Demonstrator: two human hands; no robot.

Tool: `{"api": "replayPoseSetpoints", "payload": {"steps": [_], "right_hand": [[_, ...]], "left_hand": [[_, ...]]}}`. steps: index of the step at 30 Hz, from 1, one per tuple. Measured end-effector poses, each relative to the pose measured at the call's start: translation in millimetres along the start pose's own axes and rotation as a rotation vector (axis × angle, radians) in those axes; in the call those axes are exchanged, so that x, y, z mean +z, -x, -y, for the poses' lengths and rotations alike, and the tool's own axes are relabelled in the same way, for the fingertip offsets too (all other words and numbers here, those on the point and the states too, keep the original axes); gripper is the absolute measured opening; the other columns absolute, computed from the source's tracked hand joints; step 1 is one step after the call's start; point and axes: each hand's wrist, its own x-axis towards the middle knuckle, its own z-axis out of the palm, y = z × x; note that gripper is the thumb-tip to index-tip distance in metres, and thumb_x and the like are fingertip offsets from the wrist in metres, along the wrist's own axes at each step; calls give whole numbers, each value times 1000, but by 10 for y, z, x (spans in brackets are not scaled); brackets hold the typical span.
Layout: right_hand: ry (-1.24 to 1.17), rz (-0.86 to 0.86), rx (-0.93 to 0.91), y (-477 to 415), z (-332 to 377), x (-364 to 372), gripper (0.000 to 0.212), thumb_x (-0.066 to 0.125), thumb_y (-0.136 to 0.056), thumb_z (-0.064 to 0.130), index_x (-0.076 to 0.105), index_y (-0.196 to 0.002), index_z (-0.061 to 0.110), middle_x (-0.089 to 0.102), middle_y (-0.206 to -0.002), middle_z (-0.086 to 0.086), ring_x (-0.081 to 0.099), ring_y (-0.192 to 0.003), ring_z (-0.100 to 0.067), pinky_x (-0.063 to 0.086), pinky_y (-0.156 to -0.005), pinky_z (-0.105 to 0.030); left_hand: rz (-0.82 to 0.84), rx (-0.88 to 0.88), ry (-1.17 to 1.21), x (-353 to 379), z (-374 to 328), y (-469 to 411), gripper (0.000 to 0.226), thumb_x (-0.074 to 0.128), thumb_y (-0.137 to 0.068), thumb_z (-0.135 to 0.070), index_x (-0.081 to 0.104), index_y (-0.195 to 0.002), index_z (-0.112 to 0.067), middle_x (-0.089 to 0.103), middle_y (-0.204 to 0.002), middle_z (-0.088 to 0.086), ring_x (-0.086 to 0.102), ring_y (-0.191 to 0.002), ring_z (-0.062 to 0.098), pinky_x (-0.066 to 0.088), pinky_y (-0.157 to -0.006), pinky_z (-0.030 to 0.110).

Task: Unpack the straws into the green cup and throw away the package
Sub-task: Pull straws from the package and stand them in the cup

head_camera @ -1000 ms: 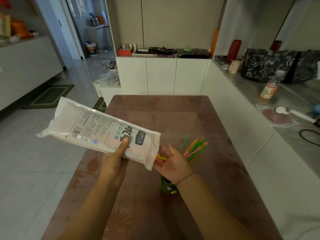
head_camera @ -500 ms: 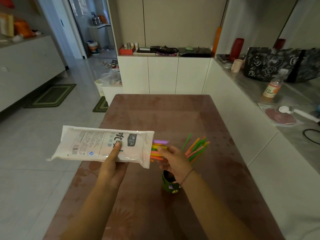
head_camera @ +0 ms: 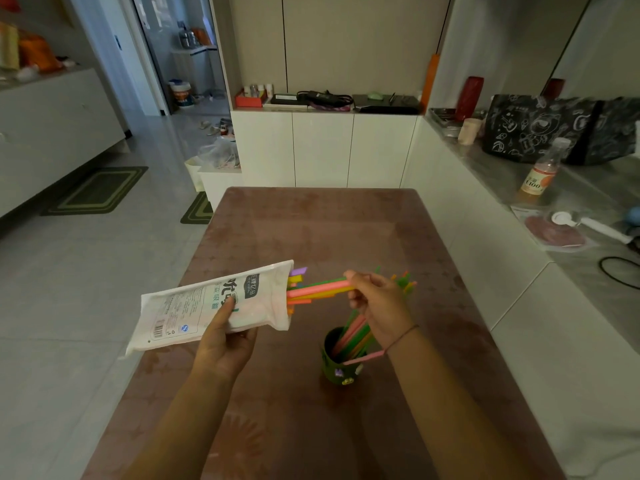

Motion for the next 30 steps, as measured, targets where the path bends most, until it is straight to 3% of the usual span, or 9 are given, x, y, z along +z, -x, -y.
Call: {"api": "replayPoseSetpoints", "payload": {"steps": [3, 6, 13, 17, 21, 25, 30], "right_hand": [[-215, 82, 108, 41, -35, 37, 11, 63, -85, 13, 65, -88, 2, 53, -51, 2, 49, -45, -5, 42, -42, -14], [-271, 150, 188, 118, -108, 122, 15, 65, -83, 14, 66, -91, 1, 54, -56, 0, 52, -51, -6, 45, -45, -15], [-137, -67, 6, 48, -39, 50, 10, 62, -85, 8, 67, -79, 2, 55, -44, 3, 50, -40, -4, 42, -39, -14], [-160, -48, -15, 25, 24, -6, 11, 61, -86, 9, 66, -78, 3, 55, -43, 4, 51, -40, -4, 42, -39, -15], [-163, 71, 110, 101, -38, 82, 16, 64, -84, 14, 66, -90, 0, 55, -52, 1, 52, -48, -6, 44, -44, -16], [-136, 76, 151, 143, -72, 114, 27, 65, -83, 14, 64, -102, -6, 54, -59, -2, 52, -55, -9, 47, -49, -17], [-116, -52, 29, 85, -2, 30, 12, 60, -86, 9, 68, -86, -1, 56, -53, -2, 52, -44, -5, 44, -42, -15]], "left_hand": [[-17, 2, 2, 25, 50, 4, 28, 61, -86, -1, 60, -109, -17, 75, -101, 3, 71, -95, 16, 61, -71, 35], [-21, -7, 7, 46, 128, 17, 28, 61, -86, 0, 60, -109, -17, 76, -96, 3, 71, -94, 16, 60, -71, 35], [-29, 20, -3, -2, 56, -7, 32, 62, -86, -2, 59, -114, -18, 74, -105, 1, 70, -96, 15, 61, -70, 33], [-35, 20, 13, -19, 27, -4, 44, 63, -86, -3, 55, -126, -18, 71, -115, 3, 68, -104, 17, 60, -75, 35], [-20, 18, -29, 22, 113, 13, 48, 61, -87, 0, 53, -131, -17, 69, -116, 4, 71, -95, 16, 60, -73, 35], [-20, 23, -51, 29, 155, 2, 49, 61, -86, 1, 53, -131, -17, 70, -114, 5, 73, -87, 17, 61, -69, 36], [-38, 25, -43, -31, 91, -24, 44, 62, -86, 0, 55, -126, -17, 73, -107, 4, 73, -87, 16, 61, -68, 34]]}}
